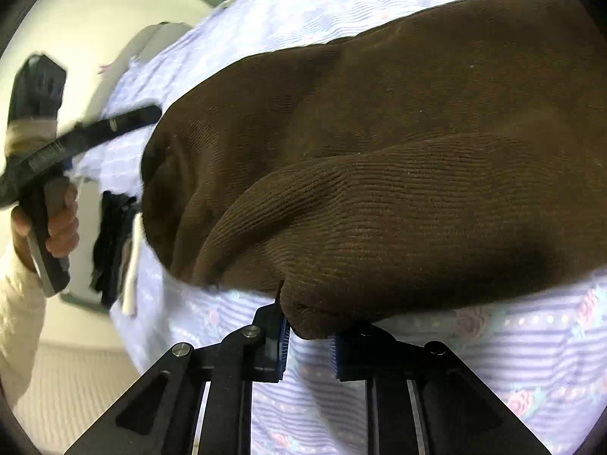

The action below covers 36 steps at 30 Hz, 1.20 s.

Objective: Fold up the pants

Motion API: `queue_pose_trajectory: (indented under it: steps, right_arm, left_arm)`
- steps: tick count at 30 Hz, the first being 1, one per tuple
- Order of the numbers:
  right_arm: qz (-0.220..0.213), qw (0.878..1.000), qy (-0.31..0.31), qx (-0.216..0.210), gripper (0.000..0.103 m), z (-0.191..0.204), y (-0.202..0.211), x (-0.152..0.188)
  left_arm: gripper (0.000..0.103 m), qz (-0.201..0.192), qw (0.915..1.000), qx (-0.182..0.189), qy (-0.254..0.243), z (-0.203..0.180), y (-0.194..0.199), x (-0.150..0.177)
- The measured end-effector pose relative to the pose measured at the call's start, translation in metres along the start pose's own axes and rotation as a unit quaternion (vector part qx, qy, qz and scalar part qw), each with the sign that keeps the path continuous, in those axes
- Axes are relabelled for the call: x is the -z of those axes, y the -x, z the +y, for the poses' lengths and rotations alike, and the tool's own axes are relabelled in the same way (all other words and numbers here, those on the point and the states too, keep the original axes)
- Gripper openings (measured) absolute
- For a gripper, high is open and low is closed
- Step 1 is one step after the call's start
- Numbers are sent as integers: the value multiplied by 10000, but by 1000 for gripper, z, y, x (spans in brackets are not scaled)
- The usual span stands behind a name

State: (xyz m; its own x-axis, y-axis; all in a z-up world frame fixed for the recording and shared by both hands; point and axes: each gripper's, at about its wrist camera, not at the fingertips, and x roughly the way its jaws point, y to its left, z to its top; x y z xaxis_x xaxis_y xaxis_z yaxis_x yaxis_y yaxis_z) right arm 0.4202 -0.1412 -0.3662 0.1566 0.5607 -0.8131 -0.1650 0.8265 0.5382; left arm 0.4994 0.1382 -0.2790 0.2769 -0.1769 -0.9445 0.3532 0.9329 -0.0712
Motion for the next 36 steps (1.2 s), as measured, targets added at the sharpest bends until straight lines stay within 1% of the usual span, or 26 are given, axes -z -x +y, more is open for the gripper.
queue_pose_trajectory:
  steps: [1,3,5,6,7,8,9,10,12,14,17,20,21,22,24,25,27,28,29,30,31,32,35,36]
  right_arm:
    - [-27,9998,87,198,19,8,-1,0]
    - [-26,9988,194,458,19,17,-6,-1]
    - [29,9980,197,608,19,22,-7,-2]
    - [56,9978,180,636,19,24,-10,-5]
    - [96,9976,148,669,19,23,-12,-7]
    - [131,9973,131,704,19,23,-13,-8]
    - [149,9971,136,735,19,25,-14,-9]
    - [150,9968,152,766,19,28,-15,-9]
    - [140,9962,181,842,19,32,-13,-9]
    - [101,9962,145,854,19,35,-11,-8]
    - [131,9940,268,1054,18,44,-17,-9]
    - [194,9917,354,1218,18,53,-29,-8]
    - [203,9917,328,1226,18,54,-31,-7]
    - [219,9916,298,1240,18,54,-32,-7]
    - [195,9910,325,1287,19,57,-31,-7]
    - [194,9902,384,1332,24,59,-29,-7]
    - [227,9868,429,1544,44,60,-22,-3]
    - [135,9848,479,1664,46,61,-14,0]
    - [-121,9824,590,1767,48,65,3,5]
    - [-302,9807,645,1821,54,67,16,7]
    - [-542,9778,669,1912,57,67,33,10]
    - [-804,9739,634,2024,62,65,51,12]
    - [-1432,9608,414,2339,62,47,94,9]
    - [-1603,9551,358,2465,62,37,108,4]
  left_arm:
    - [63,78,10000,-19,12,4,-4,2]
    - [63,203,9998,-73,35,11,-13,7]
    - [63,391,9988,-39,275,21,-28,13]
    - [61,605,9968,80,525,26,-40,17]
    - [51,752,9947,101,696,30,-47,21]
    - [44,824,9929,29,852,33,-50,23]
    - [30,783,9918,-13,1015,35,-47,25]
    - [26,648,9910,-37,1172,36,-36,26]
    - [25,334,9900,-313,1334,37,-10,29]
    - [26,196,9902,-469,1299,41,-5,33]
    - [30,494,9875,-615,1366,50,-36,35]
    - [50,598,9845,-1094,1231,45,-58,29]
    - [62,653,9820,-1304,1197,43,-62,27]
    - [68,649,9803,-1485,1127,41,-62,26]
    - [72,577,9798,-1699,880,34,-54,24]
    - [72,455,9786,-1906,629,26,-42,23]
    - [73,168,9737,-2259,255,12,-18,22]
    - [75,-94,9719,-2350,46,2,0,24]
    - [78,-301,9714,-2352,-90,-7,15,26]
    - [83,-502,9719,-2289,-206,-18,29,28]
    - [84,-684,9742,-2127,-310,-30,43,31]
    - [84,-786,9763,-1981,-368,-43,50,32]
    - [84,-941,9848,-1410,-389,-75,62,34]
    - [84,-997,9876,-1152,-370,-89,61,33]
